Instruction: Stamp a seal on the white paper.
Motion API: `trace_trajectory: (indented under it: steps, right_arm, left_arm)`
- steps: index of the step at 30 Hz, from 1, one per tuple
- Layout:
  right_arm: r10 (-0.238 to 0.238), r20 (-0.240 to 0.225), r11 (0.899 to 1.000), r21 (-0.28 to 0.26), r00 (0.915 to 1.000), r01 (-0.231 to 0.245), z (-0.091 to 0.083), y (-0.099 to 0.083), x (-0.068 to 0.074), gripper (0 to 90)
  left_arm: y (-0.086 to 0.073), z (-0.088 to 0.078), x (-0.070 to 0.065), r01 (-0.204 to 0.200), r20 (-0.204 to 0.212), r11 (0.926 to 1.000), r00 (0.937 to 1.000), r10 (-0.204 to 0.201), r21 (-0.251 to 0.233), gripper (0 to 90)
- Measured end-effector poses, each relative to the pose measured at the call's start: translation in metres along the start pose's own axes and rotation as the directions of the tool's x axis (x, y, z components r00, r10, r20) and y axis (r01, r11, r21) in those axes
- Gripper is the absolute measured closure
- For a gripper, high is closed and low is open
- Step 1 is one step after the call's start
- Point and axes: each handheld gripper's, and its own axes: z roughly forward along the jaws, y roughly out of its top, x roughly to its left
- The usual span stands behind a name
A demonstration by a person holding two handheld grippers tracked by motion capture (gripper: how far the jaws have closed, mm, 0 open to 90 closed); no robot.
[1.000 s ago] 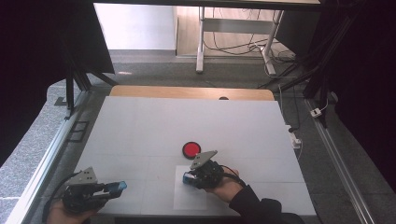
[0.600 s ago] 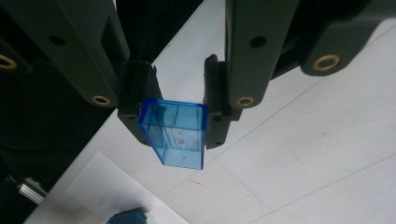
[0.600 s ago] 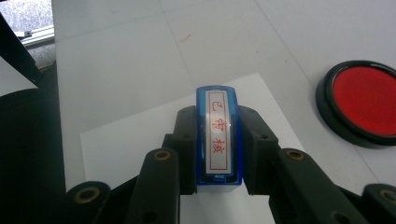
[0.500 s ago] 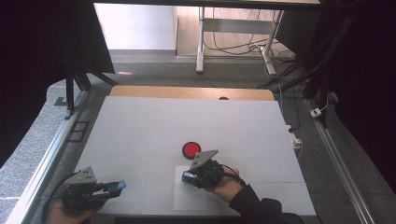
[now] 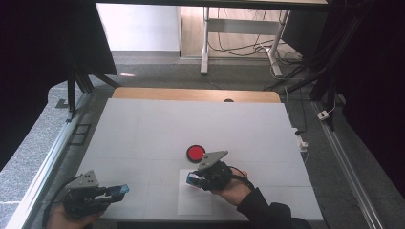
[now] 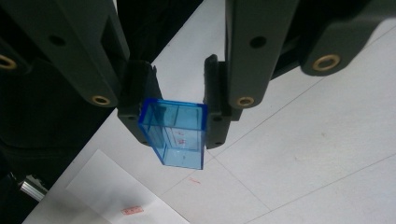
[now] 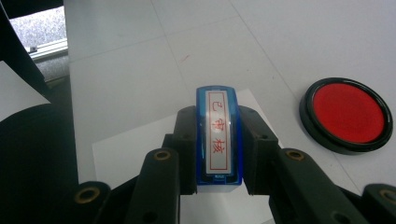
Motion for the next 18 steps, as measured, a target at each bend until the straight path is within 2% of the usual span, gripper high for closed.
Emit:
trace_trajectory:
  steps: [18]
  right_arm:
    - [0.04,-0.011,0.997,-0.066,0.9992,-0.04,-0.017,0.005,-0.006,71.2]
  left_arm:
    - [0.0,-0.001,0.001,0.003,0.015,1.0,0.9999,-0.003,-0.009,68.4]
